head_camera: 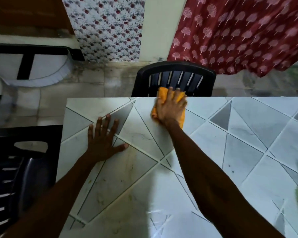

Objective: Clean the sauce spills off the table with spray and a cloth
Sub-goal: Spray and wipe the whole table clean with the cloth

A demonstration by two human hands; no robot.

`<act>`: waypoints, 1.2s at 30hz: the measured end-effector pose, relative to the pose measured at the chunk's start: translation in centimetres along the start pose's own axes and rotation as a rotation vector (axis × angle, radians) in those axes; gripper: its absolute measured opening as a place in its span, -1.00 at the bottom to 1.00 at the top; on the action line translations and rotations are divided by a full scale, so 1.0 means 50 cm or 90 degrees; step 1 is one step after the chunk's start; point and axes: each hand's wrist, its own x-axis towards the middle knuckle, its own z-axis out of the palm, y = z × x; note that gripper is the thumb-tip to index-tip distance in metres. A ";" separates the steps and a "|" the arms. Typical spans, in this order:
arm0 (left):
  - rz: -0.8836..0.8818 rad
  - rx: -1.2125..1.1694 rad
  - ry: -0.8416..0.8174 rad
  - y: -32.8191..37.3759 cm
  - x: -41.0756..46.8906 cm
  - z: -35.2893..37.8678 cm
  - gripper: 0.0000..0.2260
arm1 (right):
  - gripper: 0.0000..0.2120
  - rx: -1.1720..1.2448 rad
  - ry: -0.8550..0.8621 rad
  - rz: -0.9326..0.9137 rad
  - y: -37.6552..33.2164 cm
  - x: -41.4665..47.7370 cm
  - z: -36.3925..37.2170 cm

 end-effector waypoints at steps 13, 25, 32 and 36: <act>0.054 -0.002 -0.233 -0.013 0.006 -0.082 0.16 | -0.28 -0.083 -0.009 -0.288 0.121 -0.489 0.092; 0.058 0.013 -0.137 -0.005 -0.014 -0.052 0.15 | -0.28 -0.020 -0.007 -0.136 -0.117 -0.177 0.069; 0.040 0.026 -0.145 -0.012 -0.005 -0.047 0.14 | -0.29 -0.036 -0.008 -0.144 -0.191 -0.086 0.071; 0.040 0.009 -0.151 -0.003 -0.015 -0.056 0.14 | -0.27 -0.043 -0.008 -0.252 -0.119 -0.211 0.094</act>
